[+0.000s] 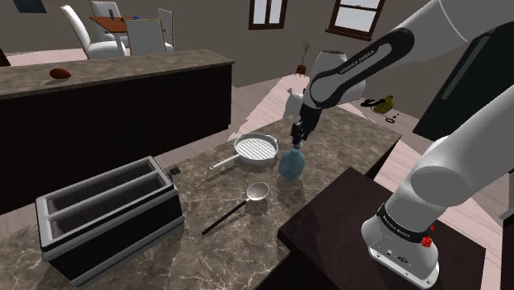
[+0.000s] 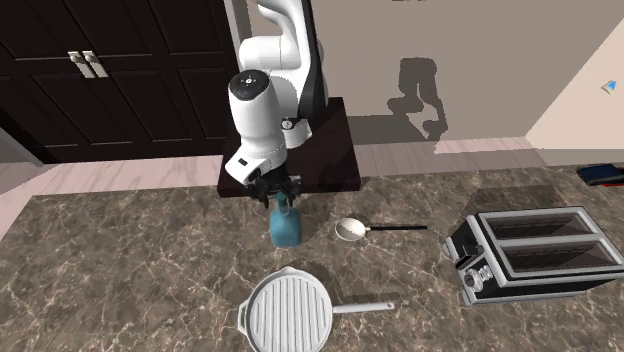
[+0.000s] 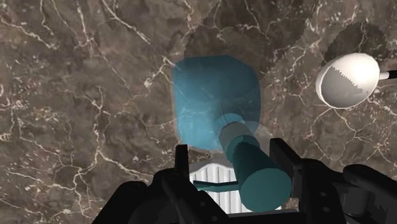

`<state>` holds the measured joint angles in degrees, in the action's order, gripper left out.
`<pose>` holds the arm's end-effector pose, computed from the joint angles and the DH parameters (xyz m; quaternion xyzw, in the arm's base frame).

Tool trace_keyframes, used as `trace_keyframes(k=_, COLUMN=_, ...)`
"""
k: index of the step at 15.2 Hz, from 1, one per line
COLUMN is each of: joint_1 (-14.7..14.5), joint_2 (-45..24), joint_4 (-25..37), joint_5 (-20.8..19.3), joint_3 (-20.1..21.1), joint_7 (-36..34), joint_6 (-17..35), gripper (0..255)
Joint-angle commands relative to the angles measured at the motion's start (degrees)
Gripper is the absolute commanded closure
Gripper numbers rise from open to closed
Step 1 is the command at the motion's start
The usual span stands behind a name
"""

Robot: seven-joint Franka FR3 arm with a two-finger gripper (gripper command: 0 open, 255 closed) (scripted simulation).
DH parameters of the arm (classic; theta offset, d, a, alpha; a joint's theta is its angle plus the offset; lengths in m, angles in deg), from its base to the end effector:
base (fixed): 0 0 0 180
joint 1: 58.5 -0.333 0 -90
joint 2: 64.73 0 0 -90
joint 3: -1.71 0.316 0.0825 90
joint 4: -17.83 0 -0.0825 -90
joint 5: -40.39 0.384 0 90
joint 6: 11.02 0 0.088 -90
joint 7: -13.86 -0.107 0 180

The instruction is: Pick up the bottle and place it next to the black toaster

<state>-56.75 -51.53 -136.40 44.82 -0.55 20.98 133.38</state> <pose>0.4069 -0.0286 0.3111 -0.9992 0.0033 -0.0317 0.0250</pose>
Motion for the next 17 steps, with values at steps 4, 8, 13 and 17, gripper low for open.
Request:
trace_keyframes(k=4, joint_1=0.2, joint_2=3.4, joint_4=1.1, joint_5=-0.6, joint_3=0.2, joint_7=-0.7, joint_6=-4.5, gripper=255)
trace_keyframes(k=8, joint_1=0.3, joint_2=5.9, joint_4=2.5, joint_5=-0.9, joint_3=0.3, joint_7=-1.0, joint_6=-8.3, gripper=255)
trace_keyframes(k=13, joint_1=0.5, joint_2=8.5, joint_4=4.4, joint_5=-1.2, joint_3=0.4, joint_7=-1.4, joint_6=-12.9, gripper=255)
trace_keyframes(k=17, joint_1=0.6, joint_2=10.3, joint_4=6.2, joint_5=-1.4, joint_3=0.4, joint_7=-1.7, joint_6=-16.5, gripper=255)
